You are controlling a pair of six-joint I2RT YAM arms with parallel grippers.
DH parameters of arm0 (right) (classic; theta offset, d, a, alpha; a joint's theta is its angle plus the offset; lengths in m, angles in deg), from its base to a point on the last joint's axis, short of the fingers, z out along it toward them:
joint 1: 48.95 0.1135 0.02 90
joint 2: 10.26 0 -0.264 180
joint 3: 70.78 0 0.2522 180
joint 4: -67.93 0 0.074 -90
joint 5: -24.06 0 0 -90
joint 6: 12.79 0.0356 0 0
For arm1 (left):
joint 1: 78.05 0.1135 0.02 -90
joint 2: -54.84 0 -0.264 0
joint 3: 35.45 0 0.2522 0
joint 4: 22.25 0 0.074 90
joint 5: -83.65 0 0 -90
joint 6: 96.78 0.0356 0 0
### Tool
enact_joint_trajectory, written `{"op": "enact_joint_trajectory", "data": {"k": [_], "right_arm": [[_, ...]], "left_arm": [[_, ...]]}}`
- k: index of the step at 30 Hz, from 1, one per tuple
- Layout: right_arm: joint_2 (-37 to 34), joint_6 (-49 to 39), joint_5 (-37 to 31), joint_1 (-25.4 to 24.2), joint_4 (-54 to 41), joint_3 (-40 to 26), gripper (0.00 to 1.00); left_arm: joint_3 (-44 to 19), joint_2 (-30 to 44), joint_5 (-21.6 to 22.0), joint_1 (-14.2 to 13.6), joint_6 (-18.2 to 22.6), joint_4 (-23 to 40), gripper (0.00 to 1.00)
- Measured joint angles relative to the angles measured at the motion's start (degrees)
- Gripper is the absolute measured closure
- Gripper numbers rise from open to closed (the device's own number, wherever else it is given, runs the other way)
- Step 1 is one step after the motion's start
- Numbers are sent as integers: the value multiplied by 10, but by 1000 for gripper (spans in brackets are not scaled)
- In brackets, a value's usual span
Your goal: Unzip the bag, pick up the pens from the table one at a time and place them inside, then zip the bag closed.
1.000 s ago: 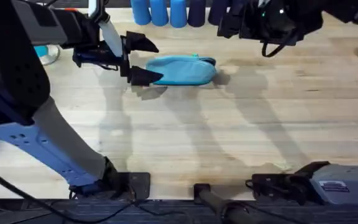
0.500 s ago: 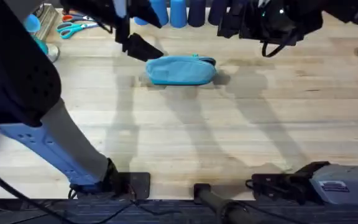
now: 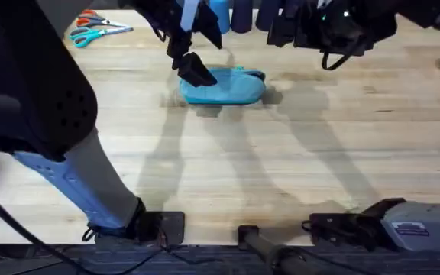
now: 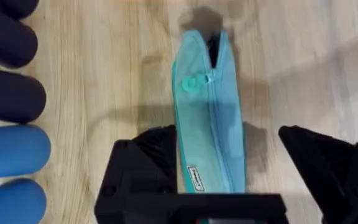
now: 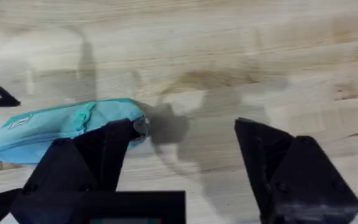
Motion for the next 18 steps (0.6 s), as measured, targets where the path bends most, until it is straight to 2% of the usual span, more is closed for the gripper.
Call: {"op": "enact_joint_trajectory", "data": {"k": [8, 18], "right_arm": [[0, 0, 0, 0, 0, 0, 4], [0, 0, 0, 0, 0, 0, 4]], "left_arm": [[0, 0, 23, 2, 0, -1, 7], [0, 0, 22, 2, 0, -14, 6]]}}
